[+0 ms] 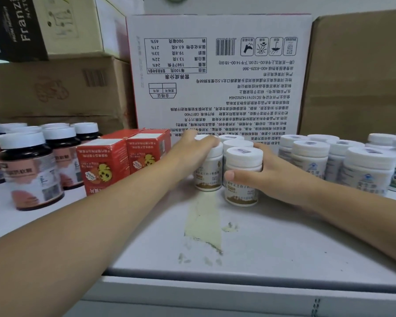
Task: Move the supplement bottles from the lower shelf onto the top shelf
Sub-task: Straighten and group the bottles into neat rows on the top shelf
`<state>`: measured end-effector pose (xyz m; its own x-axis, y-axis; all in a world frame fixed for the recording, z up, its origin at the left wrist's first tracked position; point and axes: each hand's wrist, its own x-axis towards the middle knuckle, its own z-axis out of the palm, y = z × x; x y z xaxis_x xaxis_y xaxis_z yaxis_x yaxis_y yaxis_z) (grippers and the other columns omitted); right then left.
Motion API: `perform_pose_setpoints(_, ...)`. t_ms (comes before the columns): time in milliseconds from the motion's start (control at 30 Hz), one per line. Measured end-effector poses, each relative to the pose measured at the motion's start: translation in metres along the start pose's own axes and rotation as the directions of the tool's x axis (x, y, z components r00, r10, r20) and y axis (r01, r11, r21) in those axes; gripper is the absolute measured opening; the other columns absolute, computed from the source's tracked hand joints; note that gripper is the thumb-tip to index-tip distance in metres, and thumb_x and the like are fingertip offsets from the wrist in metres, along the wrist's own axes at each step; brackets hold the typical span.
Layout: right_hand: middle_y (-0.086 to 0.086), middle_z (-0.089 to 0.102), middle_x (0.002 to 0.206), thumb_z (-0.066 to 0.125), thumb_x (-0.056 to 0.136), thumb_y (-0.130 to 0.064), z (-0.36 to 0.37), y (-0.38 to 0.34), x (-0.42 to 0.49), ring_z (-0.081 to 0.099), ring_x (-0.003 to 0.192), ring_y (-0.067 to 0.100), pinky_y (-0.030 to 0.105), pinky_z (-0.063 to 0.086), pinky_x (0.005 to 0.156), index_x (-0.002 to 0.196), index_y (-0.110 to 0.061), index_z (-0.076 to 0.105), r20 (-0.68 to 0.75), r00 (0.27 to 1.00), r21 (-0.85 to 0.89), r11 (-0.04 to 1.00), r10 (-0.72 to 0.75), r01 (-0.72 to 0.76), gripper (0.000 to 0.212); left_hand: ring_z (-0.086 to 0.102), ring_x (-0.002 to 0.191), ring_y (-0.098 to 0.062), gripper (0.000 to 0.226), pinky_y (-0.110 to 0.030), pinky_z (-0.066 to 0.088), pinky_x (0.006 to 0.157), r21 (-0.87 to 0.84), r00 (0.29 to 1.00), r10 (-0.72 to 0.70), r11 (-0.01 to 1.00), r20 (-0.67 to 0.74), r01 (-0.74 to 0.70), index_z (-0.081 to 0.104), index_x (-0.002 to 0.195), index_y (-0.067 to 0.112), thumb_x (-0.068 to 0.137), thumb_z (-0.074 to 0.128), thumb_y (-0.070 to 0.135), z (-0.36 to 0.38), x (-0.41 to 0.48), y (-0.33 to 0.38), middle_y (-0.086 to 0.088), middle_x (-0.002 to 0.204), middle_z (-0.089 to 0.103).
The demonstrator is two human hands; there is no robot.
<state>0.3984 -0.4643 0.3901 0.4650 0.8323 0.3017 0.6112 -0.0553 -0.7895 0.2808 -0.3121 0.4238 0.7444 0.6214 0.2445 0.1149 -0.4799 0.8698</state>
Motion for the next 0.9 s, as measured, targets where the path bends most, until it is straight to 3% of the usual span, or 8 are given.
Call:
perform_pose_setpoints(200,-0.019,0.059,0.129,0.081,0.048,-0.075,-0.002,0.005,0.003,0.058,0.117,0.002,0.035,0.045,0.103,0.143,-0.033,0.03,-0.01,1.0,-0.039,0.999,-0.004,0.004,0.116,0.056,0.123,-0.028,0.092,-0.053,0.045,0.104,-0.048,0.998,-0.026,0.998,0.051,0.028,0.048,0.135,0.026,0.055,0.062,0.07,0.0,0.009,-0.006,-0.005,0.137,0.056)
perform_pose_setpoints(400,-0.01,0.059,0.134,0.089,0.051,-0.061,0.001,0.0,0.003,0.058,0.121,0.01,0.039,0.044,0.104,0.145,-0.031,0.028,0.052,0.998,0.041,0.999,0.017,-0.019,0.117,0.055,0.127,-0.032,0.1,-0.051,0.046,0.104,-0.123,0.995,-0.017,0.992,0.094,0.029,0.046,0.138,0.02,0.051,0.066,0.064,0.0,0.012,-0.007,-0.012,0.141,0.054)
perform_pose_setpoints(567,-0.018,0.059,0.129,0.088,0.049,-0.053,-0.001,-0.01,-0.007,0.06,0.115,0.0,0.033,0.046,0.102,0.145,-0.028,0.028,0.024,1.0,0.133,0.991,-0.001,-0.002,0.115,0.055,0.128,-0.032,0.101,-0.052,0.045,0.105,-0.136,0.996,-0.003,0.991,0.094,0.016,0.048,0.138,0.021,0.05,0.066,0.066,0.0,0.014,-0.009,-0.011,0.141,0.054)
perform_pose_setpoints(667,-0.021,0.06,0.12,0.086,0.05,-0.041,-0.005,-0.014,-0.01,0.059,0.111,-0.002,0.027,0.044,0.099,0.151,-0.029,0.016,0.004,1.0,0.234,0.972,0.031,-0.031,0.124,0.058,0.123,-0.03,0.097,-0.054,0.046,0.104,-0.138,0.995,-0.01,0.99,0.095,0.024,0.05,0.135,0.026,0.05,0.068,0.068,0.0,0.017,-0.01,-0.006,0.135,0.059)
perform_pose_setpoints(800,-0.024,0.052,0.128,0.085,0.041,-0.044,-0.004,-0.017,-0.007,0.051,0.121,-0.001,0.03,0.036,0.108,0.154,-0.029,-0.001,0.048,0.998,0.202,0.978,0.05,-0.059,0.143,0.057,0.123,-0.03,0.096,-0.054,0.045,0.104,-0.144,0.995,-0.009,0.989,0.104,0.024,0.05,0.135,0.025,0.051,0.068,0.067,0.0,0.021,-0.014,-0.007,0.134,0.059)
perform_pose_setpoints(900,-0.03,0.051,0.125,0.086,0.045,-0.041,-0.003,-0.016,-0.007,0.054,0.11,-0.016,0.013,0.044,0.09,0.153,-0.031,0.001,0.093,0.995,0.165,0.985,0.023,-0.038,0.138,0.056,0.124,-0.031,0.094,-0.054,0.045,0.104,-0.138,0.994,-0.006,0.99,0.106,0.02,0.048,0.135,0.024,0.052,0.067,0.065,0.002,0.023,-0.018,-0.01,0.136,0.057)
